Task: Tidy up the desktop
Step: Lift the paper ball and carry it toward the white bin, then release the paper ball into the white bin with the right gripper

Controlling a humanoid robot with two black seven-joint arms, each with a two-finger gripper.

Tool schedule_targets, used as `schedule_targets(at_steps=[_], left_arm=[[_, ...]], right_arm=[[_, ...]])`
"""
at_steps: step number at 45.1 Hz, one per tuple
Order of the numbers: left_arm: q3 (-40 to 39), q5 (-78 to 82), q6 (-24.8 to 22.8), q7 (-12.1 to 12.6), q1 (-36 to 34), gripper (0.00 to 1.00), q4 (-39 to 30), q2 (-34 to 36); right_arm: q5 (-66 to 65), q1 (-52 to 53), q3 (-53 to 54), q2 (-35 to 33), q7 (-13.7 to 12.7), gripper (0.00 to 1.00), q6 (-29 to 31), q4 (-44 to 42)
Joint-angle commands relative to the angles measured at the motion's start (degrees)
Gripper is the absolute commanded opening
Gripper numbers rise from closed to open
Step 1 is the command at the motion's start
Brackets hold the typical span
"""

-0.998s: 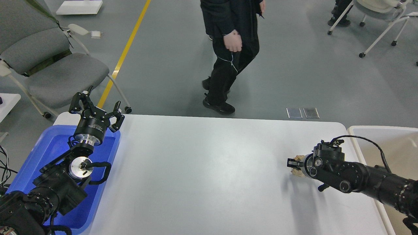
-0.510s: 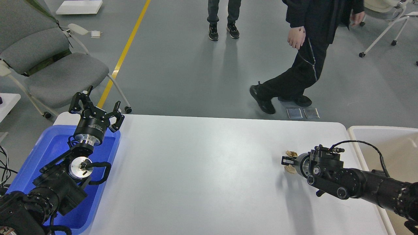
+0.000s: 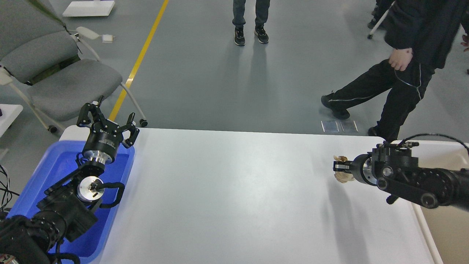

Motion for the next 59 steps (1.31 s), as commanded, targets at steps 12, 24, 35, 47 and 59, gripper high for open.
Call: schedule_targets(at_steps=[12,24,35,47,59], left_arm=[[-0.03,0.01,0.0,0.0,0.01,1.0,0.01,-0.07],[-0.03,0.01,0.0,0.0,0.01,1.0,0.01,0.02],[-0.03,0.01,0.0,0.0,0.01,1.0,0.01,0.02],[-0.03,0.01,0.0,0.0,0.01,1.0,0.01,0.02],[-0.03,0.01,0.0,0.0,0.01,1.0,0.01,0.02]], right_arm=[[4.93,19.36,0.58,-19.92,2.42,0.0,26.69,16.44],[5.29,23.06,5.06,-25.72,2.51,0.0,35.31,19.7],[5.29,23.06,7.87,-28.88,2.59,0.0,36.64,20.23],[5.29,22.36,9.11,-32.14,2.59,0.0,36.37,19.88],[13.8,17.26,9.81,-34.77,4.53,0.0,27.68,8.55]])
